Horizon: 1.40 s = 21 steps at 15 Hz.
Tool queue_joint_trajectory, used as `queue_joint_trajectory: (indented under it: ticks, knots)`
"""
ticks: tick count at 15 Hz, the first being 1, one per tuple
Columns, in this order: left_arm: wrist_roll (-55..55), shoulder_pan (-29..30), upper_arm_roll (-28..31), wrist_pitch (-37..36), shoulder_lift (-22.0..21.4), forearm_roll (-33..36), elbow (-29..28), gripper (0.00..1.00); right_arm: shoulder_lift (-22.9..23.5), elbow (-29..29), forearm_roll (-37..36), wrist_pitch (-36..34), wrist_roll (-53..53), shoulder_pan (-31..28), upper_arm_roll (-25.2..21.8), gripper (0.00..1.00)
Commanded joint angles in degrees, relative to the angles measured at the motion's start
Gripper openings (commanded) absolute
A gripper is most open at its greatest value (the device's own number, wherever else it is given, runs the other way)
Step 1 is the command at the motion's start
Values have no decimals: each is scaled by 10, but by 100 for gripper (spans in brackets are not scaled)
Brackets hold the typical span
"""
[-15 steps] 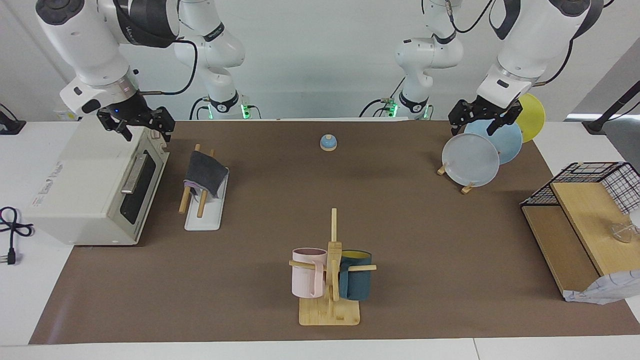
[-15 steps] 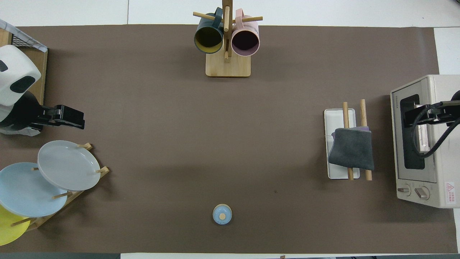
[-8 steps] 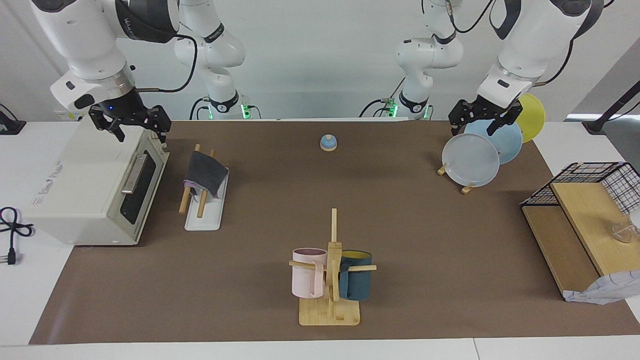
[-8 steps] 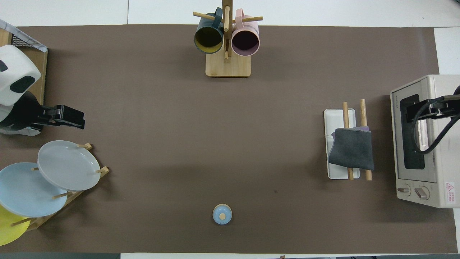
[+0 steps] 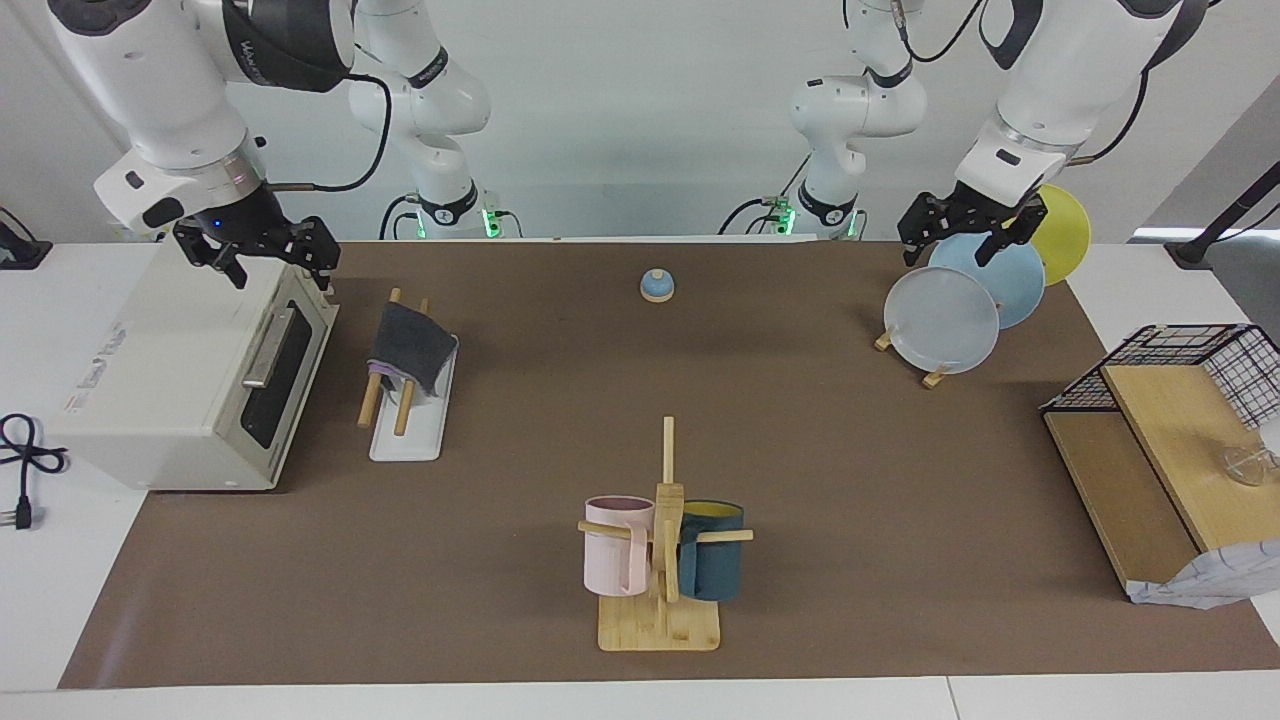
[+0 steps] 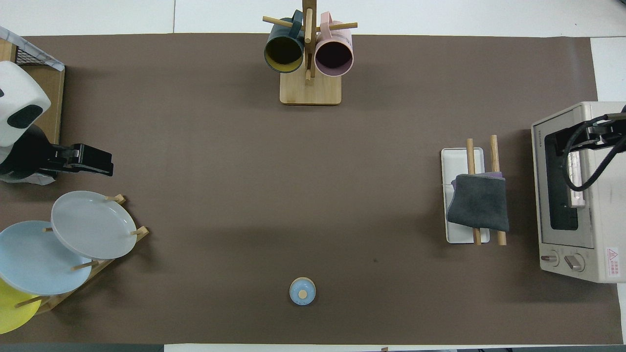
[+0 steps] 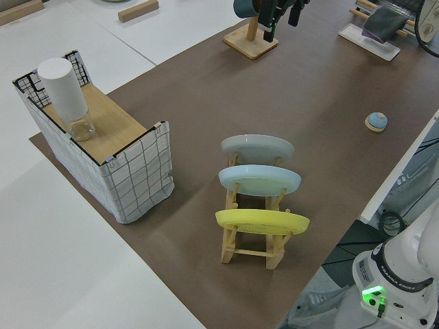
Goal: Fold towel and hang on rack
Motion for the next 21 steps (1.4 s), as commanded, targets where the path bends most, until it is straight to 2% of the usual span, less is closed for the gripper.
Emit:
queue_joint_trajectory:
  ticks: [1, 4, 7, 21]
  knots:
    - [4, -8, 8, 5, -8, -5, -5, 100, -17, -14, 2, -5, -12, 2, -1, 100]
    - [3, -8, 8, 3, -8, -5, -5, 100, -12, -6, 5, -10, 26, 38, -29, 100]
    - [2, -4, 8, 3, -8, -5, -6, 100, -10, -5, 58, -4, 27, 31, -34, 100]
    - [2, -1, 11, 3, -8, -5, -6, 100, -16, -6, 47, -14, 24, 39, -29, 100]
